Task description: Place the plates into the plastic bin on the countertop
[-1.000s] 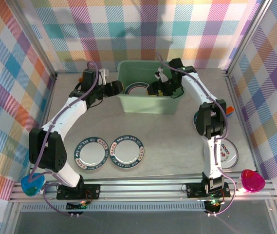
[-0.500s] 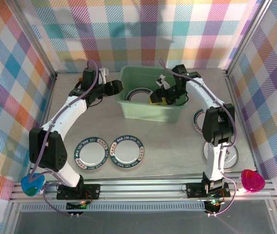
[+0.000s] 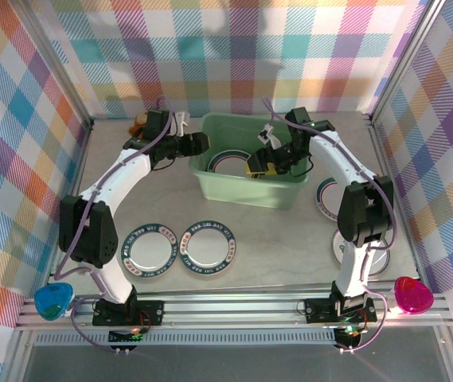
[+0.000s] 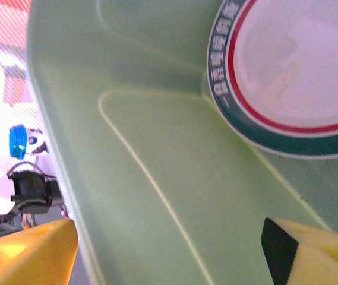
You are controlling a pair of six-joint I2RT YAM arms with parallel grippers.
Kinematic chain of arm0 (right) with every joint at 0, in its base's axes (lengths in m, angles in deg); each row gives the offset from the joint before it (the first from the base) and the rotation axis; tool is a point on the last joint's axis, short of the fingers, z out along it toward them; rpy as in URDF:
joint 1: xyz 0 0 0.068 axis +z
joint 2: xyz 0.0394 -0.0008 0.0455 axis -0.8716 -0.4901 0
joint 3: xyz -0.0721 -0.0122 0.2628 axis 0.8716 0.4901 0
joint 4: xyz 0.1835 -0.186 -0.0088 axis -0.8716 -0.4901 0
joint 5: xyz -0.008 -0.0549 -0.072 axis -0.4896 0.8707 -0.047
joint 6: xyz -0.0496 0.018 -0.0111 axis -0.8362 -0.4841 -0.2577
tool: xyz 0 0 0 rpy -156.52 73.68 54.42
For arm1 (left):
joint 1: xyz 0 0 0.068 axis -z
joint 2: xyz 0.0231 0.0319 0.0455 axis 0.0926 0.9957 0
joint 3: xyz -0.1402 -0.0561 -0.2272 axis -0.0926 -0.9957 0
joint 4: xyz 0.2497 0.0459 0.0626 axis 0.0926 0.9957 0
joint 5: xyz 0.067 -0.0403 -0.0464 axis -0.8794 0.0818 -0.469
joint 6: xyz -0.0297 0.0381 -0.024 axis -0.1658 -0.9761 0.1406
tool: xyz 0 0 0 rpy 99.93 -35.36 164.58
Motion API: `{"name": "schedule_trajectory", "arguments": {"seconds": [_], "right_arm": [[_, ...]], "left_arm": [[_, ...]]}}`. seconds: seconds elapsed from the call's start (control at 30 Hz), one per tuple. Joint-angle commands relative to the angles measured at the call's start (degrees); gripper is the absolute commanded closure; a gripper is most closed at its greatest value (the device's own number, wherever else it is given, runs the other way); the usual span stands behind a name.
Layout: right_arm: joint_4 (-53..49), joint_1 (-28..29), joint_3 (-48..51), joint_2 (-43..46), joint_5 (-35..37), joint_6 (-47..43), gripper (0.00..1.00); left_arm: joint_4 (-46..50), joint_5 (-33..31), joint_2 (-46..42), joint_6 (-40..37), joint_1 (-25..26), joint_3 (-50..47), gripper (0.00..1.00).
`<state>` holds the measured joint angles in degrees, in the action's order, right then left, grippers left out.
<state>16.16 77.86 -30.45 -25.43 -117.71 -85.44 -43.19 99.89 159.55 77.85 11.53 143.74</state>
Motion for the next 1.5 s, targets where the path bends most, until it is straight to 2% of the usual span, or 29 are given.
{"name": "schedule_trajectory", "arguments": {"seconds": [0.0, 0.27, 0.47, 0.57, 0.93, 1.1, 1.33, 1.4, 1.47], "right_arm": [[3.1, -0.2, -5.1, 3.7, 1.4, 3.9, 0.16], [6.6, -4.8, -6.6, 8.0, 10.6, 12.4, 0.12], [9.2, -9.3, -3.6, 12.8, 20.4, 16.6, 0.09], [10.5, -12.3, -0.5, 15.4, 24.3, 19.3, 0.08], [11.1, -23.3, 13.5, 17.9, 31.4, 23.8, 0.06], [13.0, -27.4, 18.5, 16.8, 32.9, 25.2, 0.03], [13.5, -30.6, 20.4, 13.2, 37.2, 23.7, 0.00], [13.7, -31.7, 20.8, 12.7, 37.6, 23.7, 0.01], [13.5, -32.7, 20.9, 12.0, 38.0, 23.5, 0.01]], "left_arm": [[1.8, 1.1, 1.3, -2.7, 1.6, 2.6, 0.31], [3.8, -4.1, 2.4, -1.5, 3.3, 3.2, 0.39], [7.7, -10.6, 2.0, 0.3, 5.3, 3.5, 0.55], [8.3, -13.1, 0.7, 2.3, 6.2, 1.6, 0.63], [11.2, -17.6, -6.7, 5.4, 6.5, -4.5, 0.71], [12.9, -20.0, -8.9, 5.6, 6.4, -5.7, 0.73], [13.3, -19.0, -10.0, 5.8, 6.0, -6.1, 0.73], [12.4, -18.0, -10.5, 5.6, 6.0, -6.1, 0.71], [12.4, -17.2, -10.3, 4.9, 6.0, -4.8, 0.63]]}}
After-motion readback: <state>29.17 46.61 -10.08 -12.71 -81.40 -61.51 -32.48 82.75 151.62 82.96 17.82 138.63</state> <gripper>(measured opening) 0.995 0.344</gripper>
